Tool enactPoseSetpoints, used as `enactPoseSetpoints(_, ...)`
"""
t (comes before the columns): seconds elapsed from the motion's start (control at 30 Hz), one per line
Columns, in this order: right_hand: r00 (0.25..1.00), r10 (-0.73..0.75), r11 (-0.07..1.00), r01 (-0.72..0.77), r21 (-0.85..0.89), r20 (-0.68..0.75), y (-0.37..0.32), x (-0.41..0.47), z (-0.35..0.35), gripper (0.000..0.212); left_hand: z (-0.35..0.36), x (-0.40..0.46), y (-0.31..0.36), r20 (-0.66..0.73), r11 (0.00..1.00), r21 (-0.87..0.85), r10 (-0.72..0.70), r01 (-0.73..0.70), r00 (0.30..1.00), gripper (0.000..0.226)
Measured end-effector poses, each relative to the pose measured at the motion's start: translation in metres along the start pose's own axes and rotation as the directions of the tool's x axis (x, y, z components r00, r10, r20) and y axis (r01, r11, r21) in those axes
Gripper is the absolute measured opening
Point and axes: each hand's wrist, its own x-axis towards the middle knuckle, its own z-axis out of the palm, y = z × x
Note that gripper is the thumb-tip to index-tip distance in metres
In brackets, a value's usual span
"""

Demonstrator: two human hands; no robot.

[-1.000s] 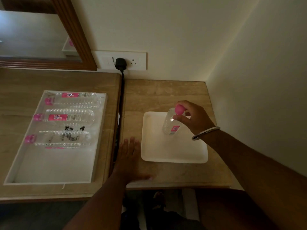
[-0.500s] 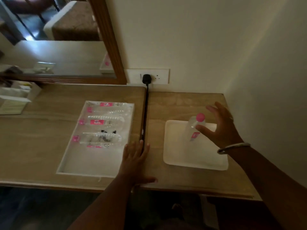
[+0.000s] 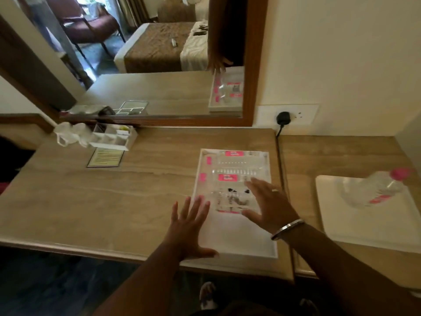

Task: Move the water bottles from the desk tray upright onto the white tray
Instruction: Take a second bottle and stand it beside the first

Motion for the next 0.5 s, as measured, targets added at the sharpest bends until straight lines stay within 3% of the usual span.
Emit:
enactPoseSetpoints(0.23,0.987,-0.024,0.986,0.049,-0.158,0.157,-0.076,0.051,0.078,0.069,0.048,-0.025,-0.090,0.144,0.989,-0.146,-0.019,0.040,0.989,0.145)
enactPoseSetpoints(0.37,0.969,0.029,0.955,0.045,-0.292,0.245,-0.093,0.074,0.087,0.057,0.060,-0.012,-0.096,0.114,0.994,-0.102,-0.017,0.029,0.993,0.145)
enactPoseSetpoints(0.5,0.952,0.049,0.934,0.064,-0.352,0.302,-0.097,0.086,0.096,0.043,0.064,-0.009,-0.089,0.053,0.982,-0.184,-0.029,0.039,0.998,0.144)
